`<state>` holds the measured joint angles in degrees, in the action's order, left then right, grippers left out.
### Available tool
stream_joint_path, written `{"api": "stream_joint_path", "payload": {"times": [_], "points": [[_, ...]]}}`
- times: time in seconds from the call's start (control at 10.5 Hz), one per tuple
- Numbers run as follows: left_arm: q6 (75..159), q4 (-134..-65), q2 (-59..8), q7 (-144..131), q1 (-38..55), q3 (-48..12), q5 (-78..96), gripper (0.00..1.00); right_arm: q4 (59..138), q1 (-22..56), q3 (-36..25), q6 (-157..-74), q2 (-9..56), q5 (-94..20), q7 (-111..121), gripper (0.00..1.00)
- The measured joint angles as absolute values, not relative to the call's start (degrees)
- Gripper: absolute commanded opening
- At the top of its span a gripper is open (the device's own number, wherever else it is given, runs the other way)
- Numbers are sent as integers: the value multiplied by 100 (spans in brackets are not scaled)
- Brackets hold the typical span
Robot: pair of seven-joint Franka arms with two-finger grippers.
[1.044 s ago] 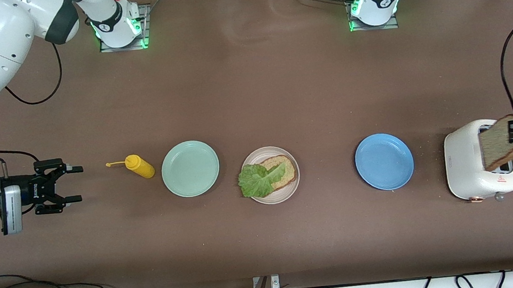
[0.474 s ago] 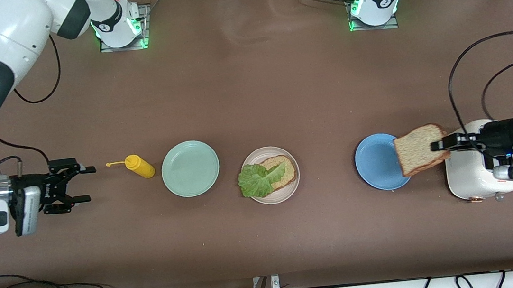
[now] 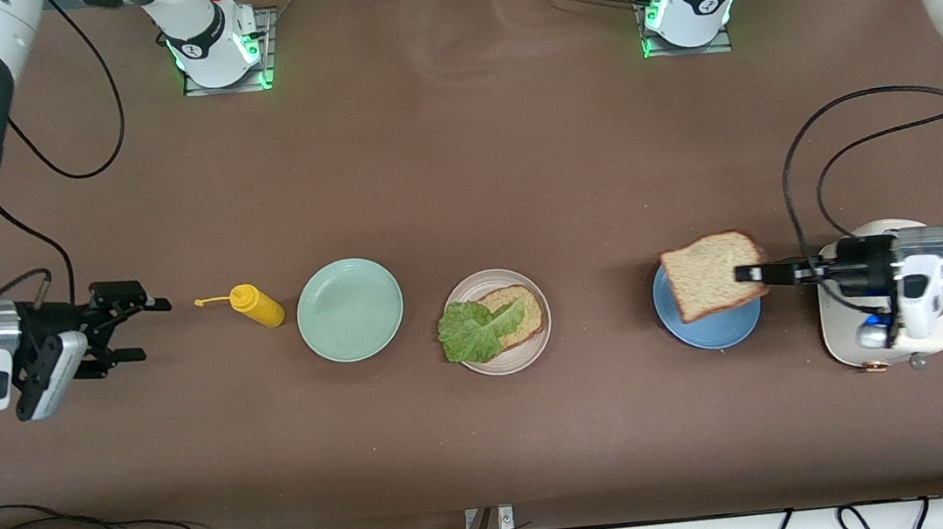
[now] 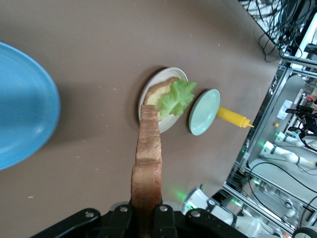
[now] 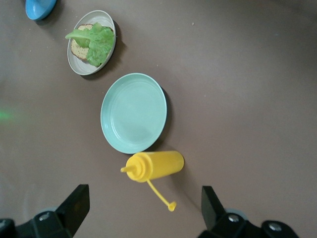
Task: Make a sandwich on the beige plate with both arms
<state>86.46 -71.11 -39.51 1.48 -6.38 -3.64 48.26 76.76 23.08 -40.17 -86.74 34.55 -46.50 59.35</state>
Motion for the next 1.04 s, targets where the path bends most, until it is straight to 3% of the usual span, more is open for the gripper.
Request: {"api": "stream_joint_path", "payload": {"times": [0.47, 0.76, 1.04], "points": [[10138, -7833, -4186, 82, 340, -402, 6589, 0, 8441, 1174, -1693, -9159, 1675, -1491, 3193, 100], [10998, -8147, -4207, 81, 985, -406, 7467, 0, 9359, 955, -1023, -9174, 500, -358, 1373, 100], [11998, -8233, -4427, 288, 1569, -405, 8158, 0, 10165, 552, -734, -9542, -302, -183, 779, 100]]}}
